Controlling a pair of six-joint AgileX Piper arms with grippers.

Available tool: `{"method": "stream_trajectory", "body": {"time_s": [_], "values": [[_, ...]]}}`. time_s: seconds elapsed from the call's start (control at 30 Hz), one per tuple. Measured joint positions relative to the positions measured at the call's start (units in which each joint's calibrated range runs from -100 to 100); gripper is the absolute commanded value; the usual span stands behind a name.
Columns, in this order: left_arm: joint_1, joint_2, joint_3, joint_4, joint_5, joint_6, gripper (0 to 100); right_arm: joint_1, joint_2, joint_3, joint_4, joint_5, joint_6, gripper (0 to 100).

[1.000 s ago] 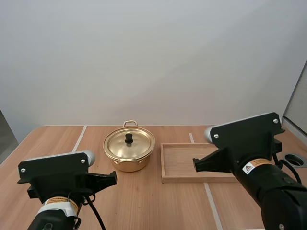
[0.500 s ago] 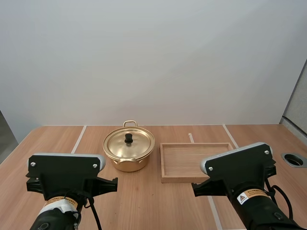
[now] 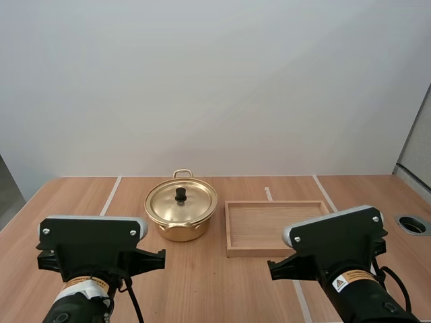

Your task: Open the pot, put the grape inside, and close it

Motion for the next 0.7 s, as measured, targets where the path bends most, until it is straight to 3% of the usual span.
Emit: {"method": "stream_trajectory", "body": {"time_s": [0.33, 0.7], "values": [[0.00, 0.0, 0.0, 0.0, 0.0, 0.0, 0, 0.0, -0.1, 0.0, -1.1, 4.4, 6.7, 0], [0.00, 0.0, 0.0, 0.0, 0.0, 0.0, 0, 0.0, -0.1, 0.0, -1.1, 5.0, 7.7, 0]]}}
